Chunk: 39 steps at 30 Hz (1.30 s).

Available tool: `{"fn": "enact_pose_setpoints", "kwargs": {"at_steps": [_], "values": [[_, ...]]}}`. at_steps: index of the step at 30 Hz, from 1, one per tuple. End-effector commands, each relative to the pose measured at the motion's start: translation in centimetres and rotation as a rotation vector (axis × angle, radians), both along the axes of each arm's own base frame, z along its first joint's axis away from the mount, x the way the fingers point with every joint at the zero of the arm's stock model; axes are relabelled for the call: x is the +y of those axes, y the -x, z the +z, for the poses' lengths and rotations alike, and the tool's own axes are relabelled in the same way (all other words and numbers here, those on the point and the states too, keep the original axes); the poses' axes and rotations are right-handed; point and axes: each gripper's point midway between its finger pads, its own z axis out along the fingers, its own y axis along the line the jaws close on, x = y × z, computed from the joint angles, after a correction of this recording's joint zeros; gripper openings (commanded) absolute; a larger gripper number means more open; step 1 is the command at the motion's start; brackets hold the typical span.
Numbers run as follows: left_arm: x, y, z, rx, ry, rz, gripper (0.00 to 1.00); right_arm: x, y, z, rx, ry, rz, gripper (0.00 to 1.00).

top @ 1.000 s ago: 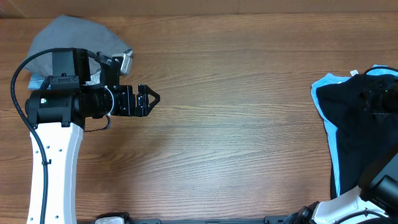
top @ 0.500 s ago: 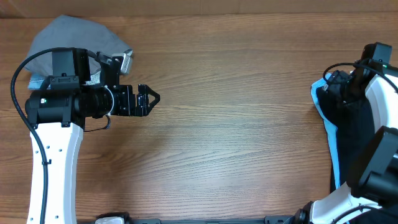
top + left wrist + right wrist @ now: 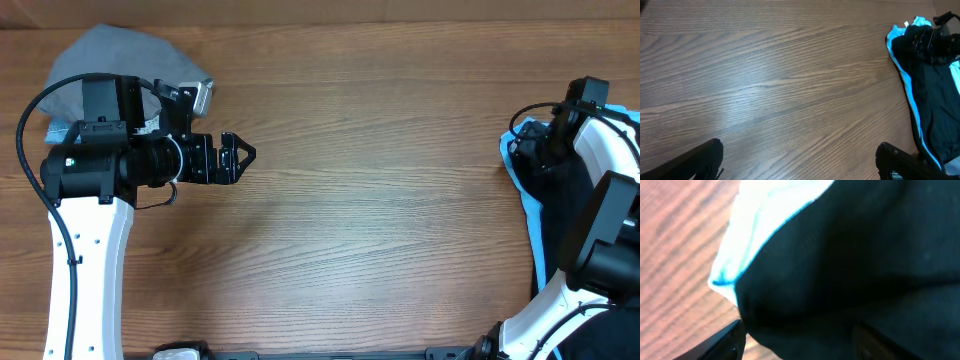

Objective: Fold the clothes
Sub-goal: 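Lower the right gripper and pinch the black T-shirt's top edge, then drag the black T-shirt leftward to the table center with the right gripper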

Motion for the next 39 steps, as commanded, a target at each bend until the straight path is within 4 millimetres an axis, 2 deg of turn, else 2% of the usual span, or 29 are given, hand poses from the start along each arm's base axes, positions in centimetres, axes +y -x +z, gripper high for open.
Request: {"fn": "enact_pose_setpoints", "kwargs": {"at_steps": [1, 6, 10, 12, 17, 19, 22, 25, 29, 39], "values": [[-0.2, -0.4, 0.8, -0.041, -0.016, -0.026, 1.00, 0.3, -0.5, 0.0, -0.019, -0.028, -0.024, 0.72], [-0.2, -0.4, 0.8, -0.041, -0.016, -0.026, 1.00, 0.5, -0.5, -0.1, -0.022, -0.074, -0.163, 0.72], [-0.2, -0.4, 0.8, -0.041, -0.015, -0.026, 1.00, 0.8, -0.6, -0.2, -0.019, -0.077, -0.169, 0.71], [-0.3, -0.3, 0.9, -0.041, -0.009, -0.029, 1.00, 1.0, -0.6, -0.5, -0.011, -0.079, -0.164, 0.67], [-0.4, -0.2, 0.9, -0.036, -0.002, -0.033, 1.00, 1.5, -0.1, -2.5, 0.041, -0.092, -0.177, 0.64], [-0.4, -0.2, 0.8, -0.032, -0.002, -0.033, 1.00, 1.6, 0.1, -3.1, 0.057, -0.099, -0.178, 0.48], [-0.4, 0.0, 0.7, -0.024, -0.002, -0.033, 1.00, 1.6, 0.0, -2.9, 0.053, -0.100, -0.174, 0.29], [-0.4, 0.2, 0.6, -0.015, -0.001, -0.033, 1.00, 1.2, -0.2, -1.6, 0.048, -0.096, -0.171, 0.12], [-0.4, 0.2, 0.6, -0.013, -0.001, -0.033, 1.00, 0.6, -0.6, 1.4, 0.009, -0.081, -0.160, 0.04], [-0.4, 0.2, 0.6, -0.011, -0.002, -0.033, 1.00, -0.1, -1.0, 11.4, -0.161, -0.009, -0.169, 0.04]]}}
